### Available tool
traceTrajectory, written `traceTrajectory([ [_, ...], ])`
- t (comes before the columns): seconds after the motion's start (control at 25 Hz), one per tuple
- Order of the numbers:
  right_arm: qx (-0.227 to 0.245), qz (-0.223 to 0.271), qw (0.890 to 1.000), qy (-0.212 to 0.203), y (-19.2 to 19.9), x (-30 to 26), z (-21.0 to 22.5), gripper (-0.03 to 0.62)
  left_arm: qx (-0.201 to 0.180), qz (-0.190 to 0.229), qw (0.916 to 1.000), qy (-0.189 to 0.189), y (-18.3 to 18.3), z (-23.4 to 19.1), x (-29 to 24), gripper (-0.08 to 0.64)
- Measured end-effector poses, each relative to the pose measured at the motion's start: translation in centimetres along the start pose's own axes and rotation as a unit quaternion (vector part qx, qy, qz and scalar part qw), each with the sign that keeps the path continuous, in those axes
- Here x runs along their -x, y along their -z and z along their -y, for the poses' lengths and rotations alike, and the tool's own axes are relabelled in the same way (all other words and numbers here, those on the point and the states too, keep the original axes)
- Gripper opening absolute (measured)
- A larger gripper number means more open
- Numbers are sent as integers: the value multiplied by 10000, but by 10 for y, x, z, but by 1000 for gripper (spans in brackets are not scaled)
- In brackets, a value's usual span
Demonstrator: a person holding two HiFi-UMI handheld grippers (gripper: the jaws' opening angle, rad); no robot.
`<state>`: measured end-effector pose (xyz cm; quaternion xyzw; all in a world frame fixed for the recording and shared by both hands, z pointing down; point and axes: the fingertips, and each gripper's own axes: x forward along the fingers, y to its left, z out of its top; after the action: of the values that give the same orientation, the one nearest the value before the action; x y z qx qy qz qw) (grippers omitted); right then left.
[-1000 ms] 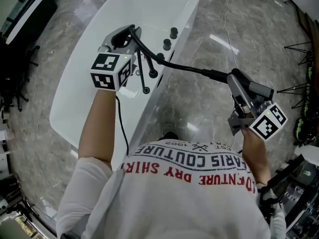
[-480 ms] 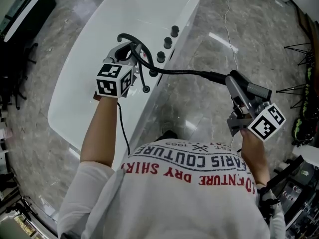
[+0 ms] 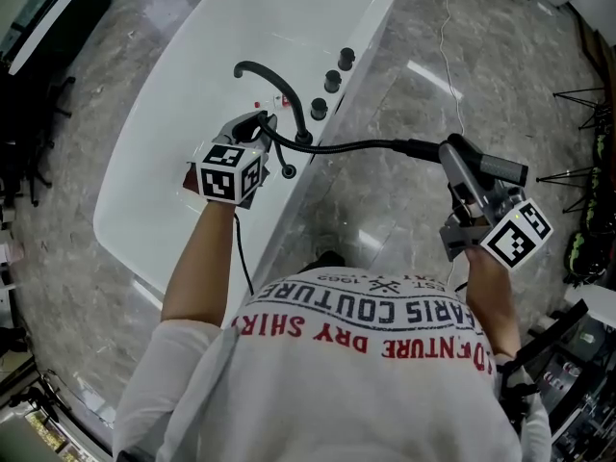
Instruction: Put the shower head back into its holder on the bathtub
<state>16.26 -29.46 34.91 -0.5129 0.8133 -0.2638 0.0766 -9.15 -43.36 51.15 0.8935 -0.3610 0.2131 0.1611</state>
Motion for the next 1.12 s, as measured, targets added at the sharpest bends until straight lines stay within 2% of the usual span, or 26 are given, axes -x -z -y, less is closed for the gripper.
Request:
traceTrajectory([
  [0.32, -11, 29, 10000, 4, 4, -17, -2, 132, 308, -343, 9987, 211, 59, -1, -18, 63],
  [0.64, -25, -67, 10000, 42, 17, -24, 2, 132, 421, -967, 9935, 418, 129, 8, -35, 63],
  [0.92, -11, -164, 9998, -65, 24, -28, -2, 132, 292, -1531, 9850, 737, 187, 28, -47, 64],
  [1.12, -52, -156, 9994, -307, 22, -26, -11, 132, 182, -1612, 9838, 757, 200, 40, -49, 66],
])
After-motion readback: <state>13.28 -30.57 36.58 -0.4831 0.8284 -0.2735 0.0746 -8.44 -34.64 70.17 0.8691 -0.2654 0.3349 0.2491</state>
